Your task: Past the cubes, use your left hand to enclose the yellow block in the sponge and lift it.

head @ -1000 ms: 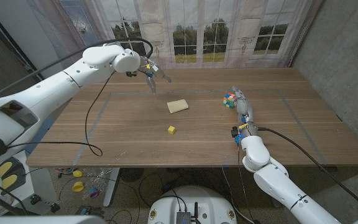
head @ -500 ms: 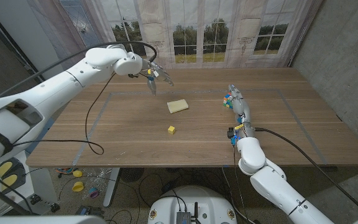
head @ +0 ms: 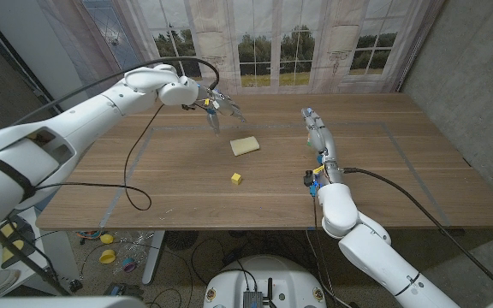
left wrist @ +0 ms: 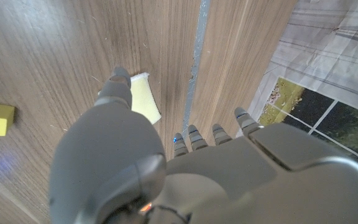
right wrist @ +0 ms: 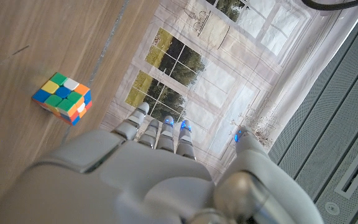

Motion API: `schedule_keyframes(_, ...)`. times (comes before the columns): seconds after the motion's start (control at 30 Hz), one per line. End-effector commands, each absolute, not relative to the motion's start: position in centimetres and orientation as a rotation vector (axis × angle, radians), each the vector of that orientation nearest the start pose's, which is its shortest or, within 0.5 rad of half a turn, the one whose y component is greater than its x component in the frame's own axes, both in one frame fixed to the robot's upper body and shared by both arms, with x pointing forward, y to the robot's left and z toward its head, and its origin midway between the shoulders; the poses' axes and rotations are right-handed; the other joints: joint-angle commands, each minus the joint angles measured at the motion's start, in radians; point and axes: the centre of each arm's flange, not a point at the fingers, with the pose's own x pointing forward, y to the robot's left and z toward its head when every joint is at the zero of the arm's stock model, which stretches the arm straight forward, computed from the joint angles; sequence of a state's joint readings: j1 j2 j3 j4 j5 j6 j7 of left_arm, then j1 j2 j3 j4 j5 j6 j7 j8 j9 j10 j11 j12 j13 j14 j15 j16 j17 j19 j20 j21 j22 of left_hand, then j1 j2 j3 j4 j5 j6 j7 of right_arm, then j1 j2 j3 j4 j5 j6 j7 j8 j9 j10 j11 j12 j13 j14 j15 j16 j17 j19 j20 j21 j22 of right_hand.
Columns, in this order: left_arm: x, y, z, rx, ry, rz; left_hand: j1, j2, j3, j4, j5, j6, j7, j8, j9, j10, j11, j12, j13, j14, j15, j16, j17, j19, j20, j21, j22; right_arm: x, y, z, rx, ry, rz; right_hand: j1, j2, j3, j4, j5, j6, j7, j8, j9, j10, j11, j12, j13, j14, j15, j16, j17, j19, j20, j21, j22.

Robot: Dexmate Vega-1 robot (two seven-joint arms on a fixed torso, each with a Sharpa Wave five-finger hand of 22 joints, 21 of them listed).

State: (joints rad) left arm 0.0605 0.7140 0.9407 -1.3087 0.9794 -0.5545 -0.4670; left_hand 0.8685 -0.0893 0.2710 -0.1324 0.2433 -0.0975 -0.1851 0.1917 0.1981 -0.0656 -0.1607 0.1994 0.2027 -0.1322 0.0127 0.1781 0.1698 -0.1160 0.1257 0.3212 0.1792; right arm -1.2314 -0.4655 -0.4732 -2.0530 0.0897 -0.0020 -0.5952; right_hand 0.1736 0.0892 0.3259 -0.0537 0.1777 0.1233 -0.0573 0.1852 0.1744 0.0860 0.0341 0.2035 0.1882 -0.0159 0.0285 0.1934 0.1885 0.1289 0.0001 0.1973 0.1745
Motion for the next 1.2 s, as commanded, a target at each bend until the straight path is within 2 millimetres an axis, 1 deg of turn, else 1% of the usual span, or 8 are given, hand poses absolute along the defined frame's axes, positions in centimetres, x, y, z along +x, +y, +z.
schedule_keyframes(0.03,66.0,17.6,13.5,2.414,-0.675,-0.486,0.001,-0.006,-0.011,0.002,0.009,-0.012,-0.005,-0.001,0.004,-0.008,-0.01,-0.001,0.002,-0.003,0.009,0.004,0.005,0.005,0.012,-0.005,0.005,47.6,-12.9,-3.5,-0.203,-0.736,-0.016,-0.006,0.0,-0.004,-0.003,0.006,0.01,0.0,0.005,0.004,0.011,-0.002,0.003,0.004,0.007,0.004,0.009,0.002,0.012,0.0,0.005,0.002)
schedule_keyframes(0.2,66.5,17.4,13.2,2.401,-0.674,-0.511,0.005,-0.005,-0.016,0.003,0.014,-0.008,-0.009,0.004,0.004,0.002,-0.02,0.006,0.002,0.0,0.007,0.006,0.005,0.014,0.013,-0.006,0.005,47.7,-12.5,-2.8,-0.227,-0.741,-0.006,-0.008,0.0,-0.004,-0.003,0.006,0.011,0.0,0.004,0.004,0.013,-0.001,0.003,0.004,0.012,0.007,0.011,0.002,0.014,0.001,0.005,0.002)
schedule_keyframes(0.33,66.8,17.2,12.8,2.401,-0.679,-0.527,0.007,-0.004,-0.018,0.003,0.017,-0.012,-0.008,0.004,0.004,0.001,-0.017,0.006,0.003,0.001,0.008,0.007,0.005,0.017,0.016,-0.008,0.005,47.7,-12.2,-2.4,-0.249,-0.745,-0.003,-0.009,0.0,-0.004,-0.002,0.006,0.012,0.001,0.004,0.004,0.015,-0.001,0.003,0.004,0.014,0.005,0.012,0.002,0.015,0.002,0.006,0.002)
schedule_keyframes(0.6,67.5,16.8,12.3,2.383,-0.676,-0.566,0.011,0.0,-0.022,0.005,0.022,-0.018,-0.008,0.004,0.004,0.002,-0.017,0.009,0.003,0.004,0.006,0.007,0.005,0.022,0.014,-0.012,0.006,47.8,-12.1,-2.1,-0.26,-0.741,-0.008,-0.01,-0.001,-0.005,-0.002,0.006,0.013,0.001,0.004,0.004,0.018,-0.002,0.003,0.004,0.019,0.006,0.012,0.002,0.016,0.004,0.006,0.002)
schedule_keyframes(0.83,68.2,16.5,12.0,2.378,-0.68,-0.592,0.011,0.002,-0.029,0.008,0.028,-0.025,0.005,0.003,0.003,-0.004,-0.006,0.009,0.003,0.001,0.015,0.006,0.005,0.025,0.025,-0.016,0.006,47.9,-12.0,-1.8,-0.27,-0.739,-0.015,-0.01,-0.001,-0.005,-0.002,0.006,0.014,0.001,0.004,0.004,0.019,-0.001,0.003,0.004,0.02,0.004,0.012,0.002,0.018,0.004,0.006,0.001)
schedule_keyframes(1.0,68.6,16.2,11.7,2.381,-0.698,-0.598,0.012,0.004,-0.033,0.01,0.032,-0.025,0.008,0.004,0.003,-0.002,-0.008,0.011,0.003,0.006,0.013,0.008,0.005,0.031,0.029,-0.018,0.006,47.9,-11.9,-1.6,-0.276,-0.738,-0.016,-0.01,0.0,-0.005,-0.003,0.006,0.015,0.001,0.004,0.004,0.019,-0.001,0.003,0.004,0.02,0.004,0.011,0.002,0.018,0.003,0.006,0.001)
schedule_keyframes(1.1,68.8,16.0,11.6,2.388,-0.711,-0.591,0.015,0.008,-0.034,0.01,0.036,-0.025,0.016,0.005,0.003,-0.001,-0.004,0.011,0.002,0.008,0.017,0.008,0.005,0.036,0.034,-0.018,0.006,47.9,-11.7,-1.4,-0.283,-0.74,-0.015,-0.01,-0.001,-0.005,-0.003,0.006,0.015,0.001,0.004,0.004,0.021,0.0,0.003,0.004,0.021,0.004,0.011,0.002,0.019,0.003,0.006,0.001)
schedule_keyframes(1.2,69.1,15.8,11.4,2.388,-0.713,-0.607,0.018,0.01,-0.035,0.01,0.039,-0.026,0.021,0.005,0.003,0.001,-0.006,0.013,0.002,0.012,0.019,0.009,0.005,0.04,0.037,-0.018,0.006,48.0,-11.6,-1.2,-0.289,-0.742,-0.012,-0.01,-0.001,-0.005,-0.003,0.006,0.015,0.001,0.004,0.004,0.021,0.0,0.003,0.004,0.021,0.004,0.011,0.002,0.019,0.003,0.006,0.001)
